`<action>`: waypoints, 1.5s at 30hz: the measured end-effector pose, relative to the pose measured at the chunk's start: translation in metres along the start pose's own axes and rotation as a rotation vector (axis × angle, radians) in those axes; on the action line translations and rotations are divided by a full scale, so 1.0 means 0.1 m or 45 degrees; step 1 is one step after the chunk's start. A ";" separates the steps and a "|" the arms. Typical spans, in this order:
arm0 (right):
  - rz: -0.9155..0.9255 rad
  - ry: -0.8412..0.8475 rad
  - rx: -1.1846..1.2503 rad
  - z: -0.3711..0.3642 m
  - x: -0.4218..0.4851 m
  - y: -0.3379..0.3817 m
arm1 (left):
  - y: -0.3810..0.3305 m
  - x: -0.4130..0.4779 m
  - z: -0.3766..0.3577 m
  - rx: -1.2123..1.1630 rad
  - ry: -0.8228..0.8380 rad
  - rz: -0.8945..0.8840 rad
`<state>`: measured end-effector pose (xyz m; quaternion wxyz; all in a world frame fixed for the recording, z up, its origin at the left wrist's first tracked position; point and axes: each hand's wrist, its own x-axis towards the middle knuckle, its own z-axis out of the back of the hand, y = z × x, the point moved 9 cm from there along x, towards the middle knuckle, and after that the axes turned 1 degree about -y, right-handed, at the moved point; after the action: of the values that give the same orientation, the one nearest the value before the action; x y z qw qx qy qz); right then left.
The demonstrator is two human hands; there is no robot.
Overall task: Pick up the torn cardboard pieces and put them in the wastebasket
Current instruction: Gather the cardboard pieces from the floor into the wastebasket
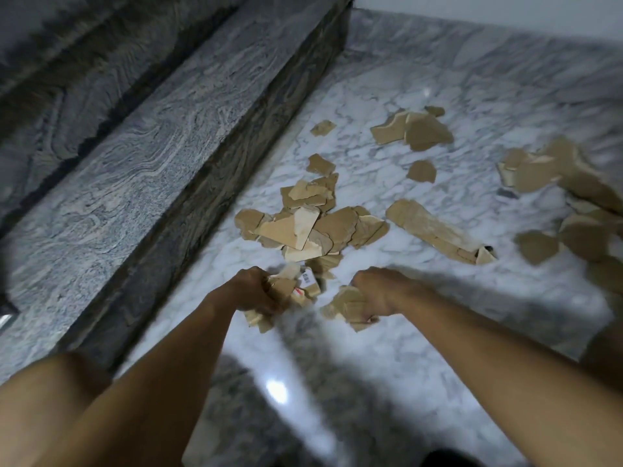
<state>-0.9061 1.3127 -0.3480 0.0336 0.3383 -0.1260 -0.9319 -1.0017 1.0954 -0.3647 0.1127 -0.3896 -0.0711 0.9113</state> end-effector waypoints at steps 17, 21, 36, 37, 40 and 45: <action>-0.222 -0.173 0.090 0.91 0.14 -0.61 | -0.64 0.83 0.77 0.045 -0.325 -0.218; -0.024 -0.121 0.112 0.55 0.30 -0.10 | -0.56 0.89 0.78 0.077 -0.379 -0.252; 0.192 -0.149 0.010 -0.30 0.86 1.59 | -0.33 1.17 0.60 -0.411 -0.140 -0.403; 0.194 -0.130 0.021 -0.29 0.86 1.60 | -0.30 1.19 0.60 -0.510 -0.107 -0.403; 0.244 -0.123 0.025 -0.22 0.82 1.63 | -0.32 1.01 0.79 -0.632 -0.140 -0.390; 0.195 -0.024 0.238 -0.29 0.74 1.42 | -0.27 0.92 1.00 -0.759 -0.178 -0.401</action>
<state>-0.9477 1.1584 -0.3793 0.0718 0.3207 -0.2382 -0.9139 -1.1321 1.1410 -0.3538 0.1282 -0.3262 -0.4010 0.8464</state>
